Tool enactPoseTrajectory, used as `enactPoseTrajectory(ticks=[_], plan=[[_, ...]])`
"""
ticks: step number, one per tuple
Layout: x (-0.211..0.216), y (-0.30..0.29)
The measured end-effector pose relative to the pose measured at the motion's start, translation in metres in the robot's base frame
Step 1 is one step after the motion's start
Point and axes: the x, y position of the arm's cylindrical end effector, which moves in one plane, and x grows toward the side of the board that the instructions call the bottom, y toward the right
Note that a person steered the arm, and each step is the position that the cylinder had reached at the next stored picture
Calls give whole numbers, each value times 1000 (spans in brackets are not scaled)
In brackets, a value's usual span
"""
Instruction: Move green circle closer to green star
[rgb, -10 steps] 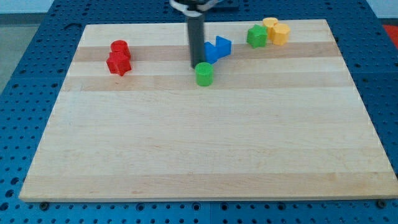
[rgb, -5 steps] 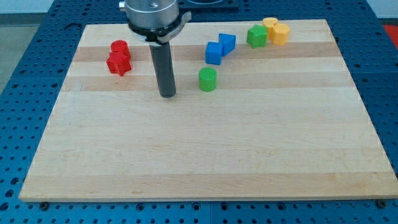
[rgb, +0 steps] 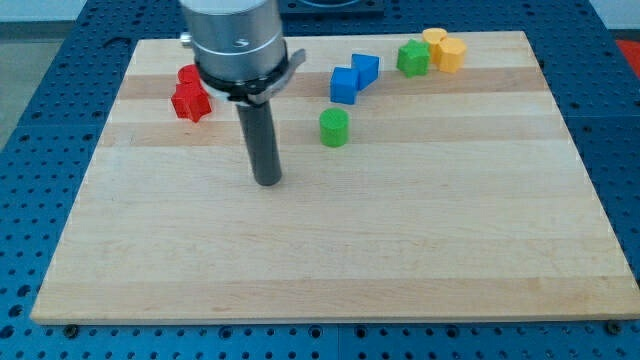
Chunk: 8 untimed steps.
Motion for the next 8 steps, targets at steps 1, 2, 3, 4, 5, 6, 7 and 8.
enactPoseTrajectory(ticks=[1,2,3,4,5,6,7,8], plan=[[-10,40],[-64,41],[-68,79],[-75,129],[-97,166],[-117,173],[-95,149],[-107,152]])
